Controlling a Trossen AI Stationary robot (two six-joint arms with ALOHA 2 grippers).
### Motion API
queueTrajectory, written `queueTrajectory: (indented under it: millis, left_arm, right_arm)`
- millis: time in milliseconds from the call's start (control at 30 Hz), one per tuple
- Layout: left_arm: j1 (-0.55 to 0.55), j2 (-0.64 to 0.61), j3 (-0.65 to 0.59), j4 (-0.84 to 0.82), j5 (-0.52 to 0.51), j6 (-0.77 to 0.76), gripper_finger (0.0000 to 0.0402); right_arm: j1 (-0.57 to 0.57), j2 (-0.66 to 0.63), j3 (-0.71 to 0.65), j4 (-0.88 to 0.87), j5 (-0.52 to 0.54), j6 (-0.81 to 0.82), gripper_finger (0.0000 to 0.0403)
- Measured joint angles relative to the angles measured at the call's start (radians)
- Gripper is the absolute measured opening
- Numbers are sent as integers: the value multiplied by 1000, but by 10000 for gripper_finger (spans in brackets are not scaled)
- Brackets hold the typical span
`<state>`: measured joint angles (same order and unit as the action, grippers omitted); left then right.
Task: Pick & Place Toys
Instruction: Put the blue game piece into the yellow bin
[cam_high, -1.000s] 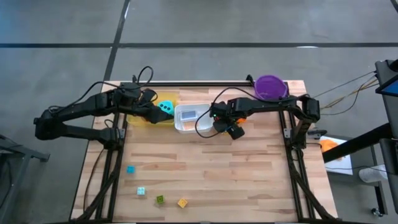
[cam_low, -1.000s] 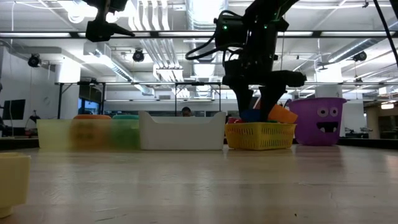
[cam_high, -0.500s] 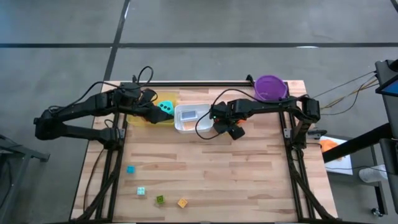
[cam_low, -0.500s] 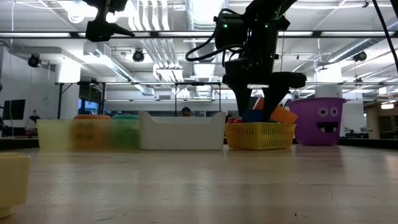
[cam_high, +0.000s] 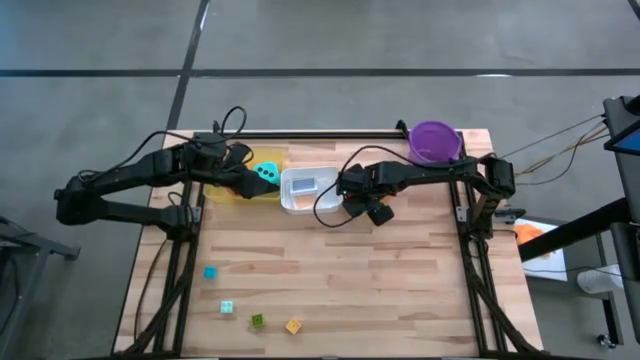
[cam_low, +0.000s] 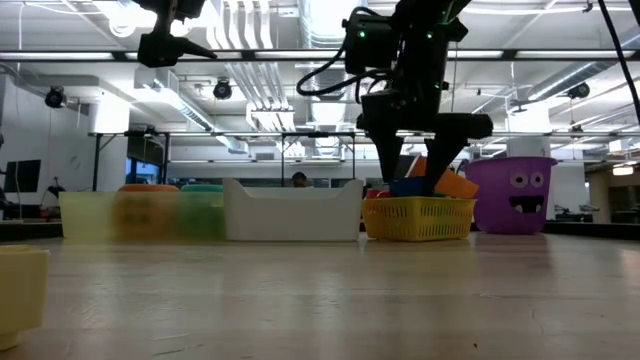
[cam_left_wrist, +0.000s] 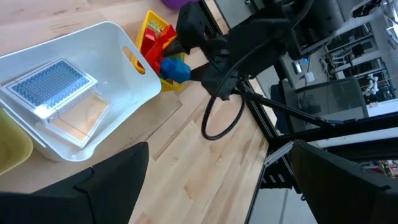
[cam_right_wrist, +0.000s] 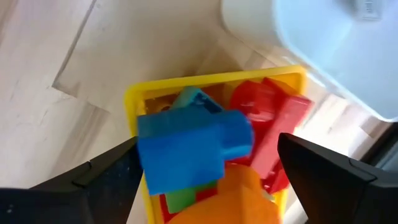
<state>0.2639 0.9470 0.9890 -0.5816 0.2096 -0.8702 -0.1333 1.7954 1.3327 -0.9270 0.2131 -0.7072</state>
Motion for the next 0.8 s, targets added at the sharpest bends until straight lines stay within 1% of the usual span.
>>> queueTrajectory:
  millis: [200,400,500,700,800]
  left_arm:
    - [-1,0,0,-30,15,-9,384]
    - [-3,0,0,-59,117,-20,384]
    - [-3,-1,0,-83,143,-28,384]
    - [-18,-1,0,-129,151,-43,384]
    - [-23,-1,0,-152,151,-44,384]
  right_arm:
    - [3,-6,71,-30,-1,45,360]
    - [3,-15,104,-76,0,101,360]
    - [3,-18,103,-80,-1,106,360]
    - [3,-33,101,-98,23,157,360]
    - [2,-48,101,-90,23,154,360]
